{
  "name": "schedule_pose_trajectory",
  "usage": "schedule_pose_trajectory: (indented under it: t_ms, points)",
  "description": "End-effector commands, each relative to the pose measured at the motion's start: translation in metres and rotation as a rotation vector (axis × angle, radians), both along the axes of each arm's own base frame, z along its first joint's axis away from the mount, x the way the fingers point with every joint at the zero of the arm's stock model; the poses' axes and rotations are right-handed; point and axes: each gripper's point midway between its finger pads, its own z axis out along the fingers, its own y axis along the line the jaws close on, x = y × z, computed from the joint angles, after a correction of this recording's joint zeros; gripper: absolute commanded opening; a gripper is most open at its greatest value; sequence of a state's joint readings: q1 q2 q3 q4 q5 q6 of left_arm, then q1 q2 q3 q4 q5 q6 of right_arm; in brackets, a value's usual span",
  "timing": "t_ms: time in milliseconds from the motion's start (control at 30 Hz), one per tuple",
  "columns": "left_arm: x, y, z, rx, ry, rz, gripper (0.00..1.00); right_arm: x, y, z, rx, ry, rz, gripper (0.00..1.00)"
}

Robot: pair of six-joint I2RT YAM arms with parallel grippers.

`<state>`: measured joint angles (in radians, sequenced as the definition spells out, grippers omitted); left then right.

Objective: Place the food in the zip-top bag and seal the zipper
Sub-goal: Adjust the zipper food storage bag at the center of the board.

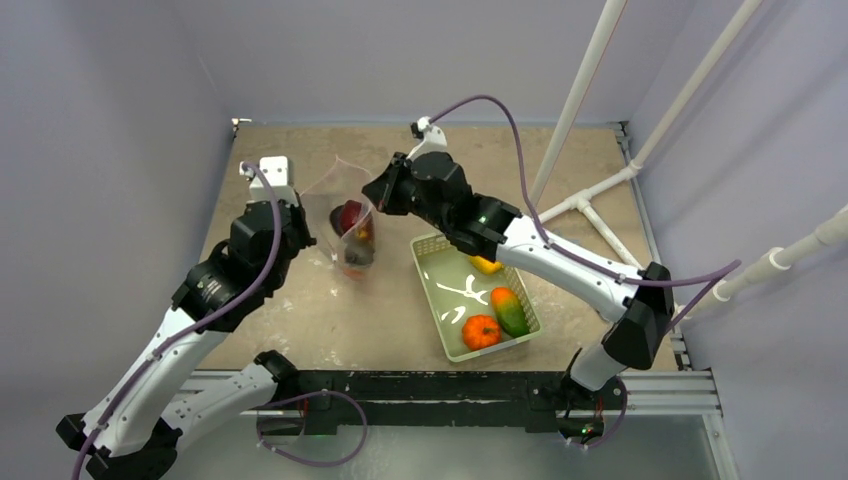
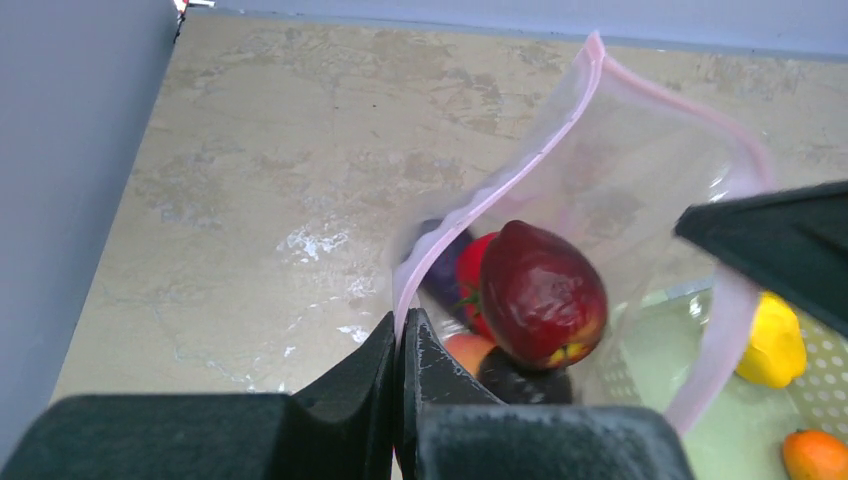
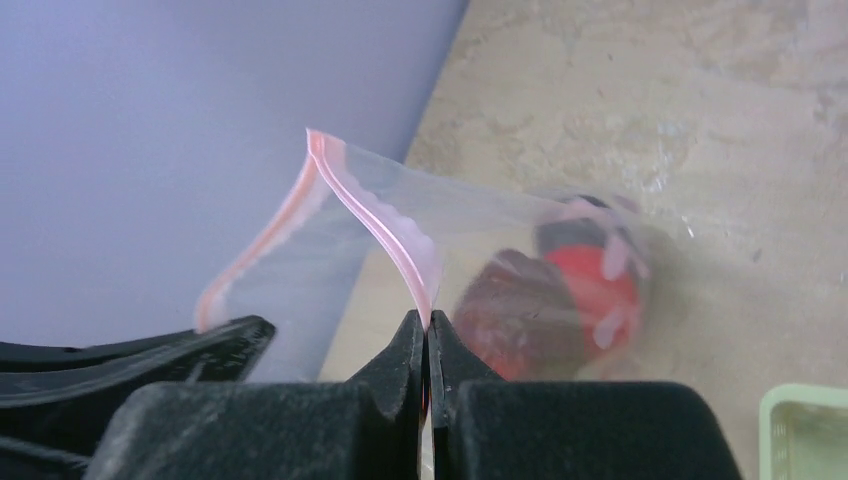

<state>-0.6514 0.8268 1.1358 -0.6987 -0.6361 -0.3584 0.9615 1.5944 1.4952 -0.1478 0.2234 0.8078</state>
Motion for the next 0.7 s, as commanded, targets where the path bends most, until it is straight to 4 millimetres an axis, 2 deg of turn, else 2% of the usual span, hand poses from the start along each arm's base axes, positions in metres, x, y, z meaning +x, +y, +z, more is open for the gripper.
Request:
schedule_pose_trajectory:
  t_ms: [0, 67, 133, 233, 333, 367, 433, 500, 567, 667]
  points:
    - [-0.011, 0.011, 0.007, -0.043, 0.003, 0.045, 0.0, 0.004, -0.012, 0.049, -0.042, -0.128, -0.002, 0.0]
    - [-0.014, 0.011, 0.001, -0.069, 0.019, 0.06, 0.0, 0.004, -0.011, 0.046, -0.063, -0.129, 0.007, 0.0]
    - [-0.015, 0.01, -0.01, -0.09, 0.041, 0.073, 0.0, 0.004, -0.01, 0.034, -0.079, -0.119, 0.014, 0.0]
    - [-0.015, 0.009, -0.041, -0.097, 0.103, 0.105, 0.0, 0.001, -0.003, -0.015, -0.124, -0.064, 0.062, 0.0]
    - [-0.016, -0.004, -0.075, -0.126, 0.191, 0.098, 0.0, -0.006, 0.001, -0.063, -0.163, 0.005, 0.105, 0.0]
    - [-0.016, -0.009, -0.086, -0.133, 0.218, 0.088, 0.0, -0.008, 0.0, -0.075, -0.174, 0.02, 0.108, 0.0]
    - [-0.015, -0.016, -0.101, -0.142, 0.254, 0.075, 0.0, -0.01, -0.004, -0.086, -0.191, 0.035, 0.101, 0.0]
    - [-0.014, -0.019, -0.104, -0.138, 0.264, 0.067, 0.0, -0.009, -0.01, -0.08, -0.197, 0.023, 0.083, 0.0]
    - [-0.01, -0.019, -0.091, -0.133, 0.239, 0.064, 0.0, -0.005, -0.018, -0.062, -0.199, -0.011, 0.046, 0.0]
    - [-0.004, -0.015, -0.059, -0.115, 0.174, 0.061, 0.0, 0.003, -0.028, -0.024, -0.189, -0.073, -0.004, 0.0]
